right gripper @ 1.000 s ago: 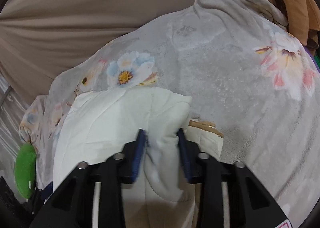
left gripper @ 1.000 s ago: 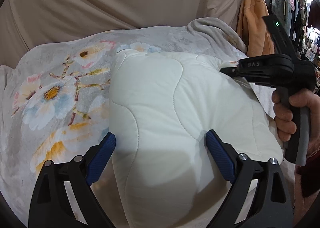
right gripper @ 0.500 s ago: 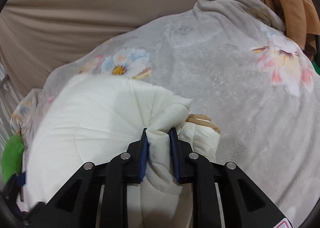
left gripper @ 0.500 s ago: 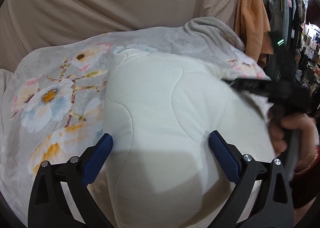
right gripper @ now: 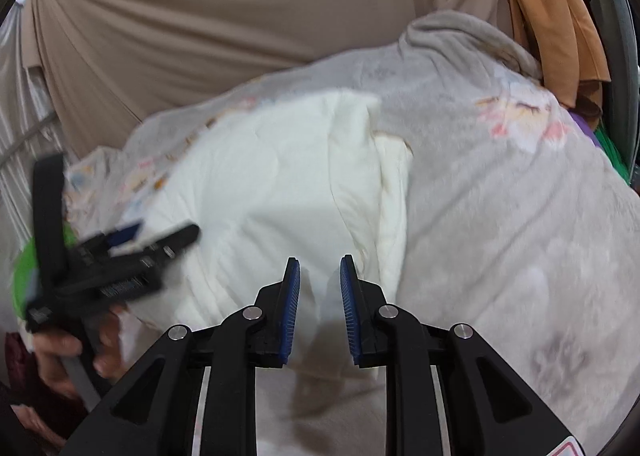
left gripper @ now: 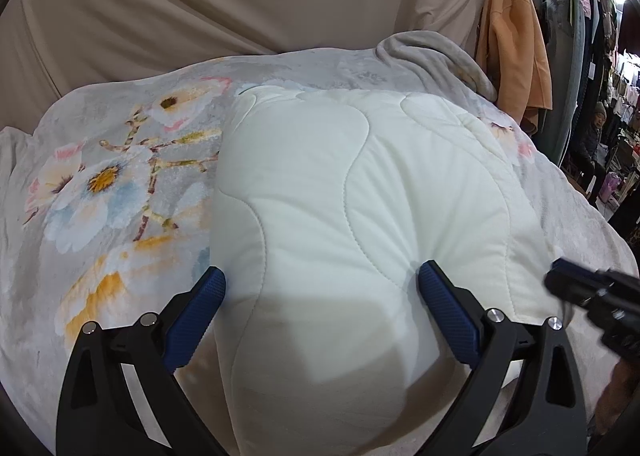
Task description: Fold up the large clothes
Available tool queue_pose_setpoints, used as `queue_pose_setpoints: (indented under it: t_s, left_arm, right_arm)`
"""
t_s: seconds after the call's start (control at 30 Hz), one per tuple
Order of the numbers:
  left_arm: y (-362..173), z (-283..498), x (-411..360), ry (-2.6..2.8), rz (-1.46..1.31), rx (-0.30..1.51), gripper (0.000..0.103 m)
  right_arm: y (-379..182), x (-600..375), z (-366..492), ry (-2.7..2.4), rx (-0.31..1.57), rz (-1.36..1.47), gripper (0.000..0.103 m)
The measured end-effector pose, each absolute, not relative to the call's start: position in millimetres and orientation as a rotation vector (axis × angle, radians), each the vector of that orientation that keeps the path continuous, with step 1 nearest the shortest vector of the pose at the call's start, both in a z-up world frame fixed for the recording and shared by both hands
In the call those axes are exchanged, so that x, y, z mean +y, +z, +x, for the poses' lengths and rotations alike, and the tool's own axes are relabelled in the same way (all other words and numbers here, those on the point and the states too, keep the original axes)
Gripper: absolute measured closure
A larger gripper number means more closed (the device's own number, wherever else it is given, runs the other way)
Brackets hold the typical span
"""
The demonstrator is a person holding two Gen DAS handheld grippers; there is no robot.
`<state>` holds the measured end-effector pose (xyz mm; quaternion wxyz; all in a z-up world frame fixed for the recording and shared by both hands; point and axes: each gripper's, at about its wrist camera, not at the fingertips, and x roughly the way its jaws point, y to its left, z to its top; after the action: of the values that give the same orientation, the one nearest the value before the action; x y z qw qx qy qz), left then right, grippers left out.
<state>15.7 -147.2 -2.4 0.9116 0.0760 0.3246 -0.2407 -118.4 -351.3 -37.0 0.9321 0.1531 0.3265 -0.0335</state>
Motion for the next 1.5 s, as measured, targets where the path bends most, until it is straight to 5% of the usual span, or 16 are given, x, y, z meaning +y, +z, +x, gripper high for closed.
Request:
queue_pose_setpoints:
  t_s: [0.2, 0.73, 0.8, 0.9, 1.2, 1.33, 1.5]
  left_arm:
    - [-7.4, 10.1, -150.9, -0.470, 0.184, 0.659, 0.007]
    - [-0.9, 6.0, -140.4, -0.481, 0.146, 0.695, 0.008]
    - [9.4, 3.9, -130.8, -0.511, 0.107, 0.697, 0.009]
    - [25.2, 6.8, -114.4, -0.533, 0.058, 0.694, 0.008]
    - [12.1, 59.4, -84.9, -0.649, -0.130, 0.902, 0.006]
    - [-15.1, 78.3, -88.6, -0.729, -0.204, 1.000, 0.005]
    - [-32.9, 90.6, -96.8, -0.798, -0.291, 1.050, 0.005]
  right_arm:
    - [-72.8, -354.3, -109.3, -0.094, 0.689, 0.351, 0.087]
    - [-65.2, -341.5, -118.5, -0.105, 0.730, 0.309, 0.089]
    - [-48.5, -347.8, -128.5, -0.082, 0.684, 0.344, 0.082]
    - [-26.4, -363.7, -136.7, -0.060, 0.611, 0.411, 0.047]
    - [-50.6, -402.6, -85.4, 0.030, 0.724, 0.582, 0.034]
    - [-75.1, -410.5, -66.1, 0.104, 0.770, 0.687, 0.020]
    - [-100.0, -415.5, -50.3, 0.190, 0.800, 0.800, 0.018]
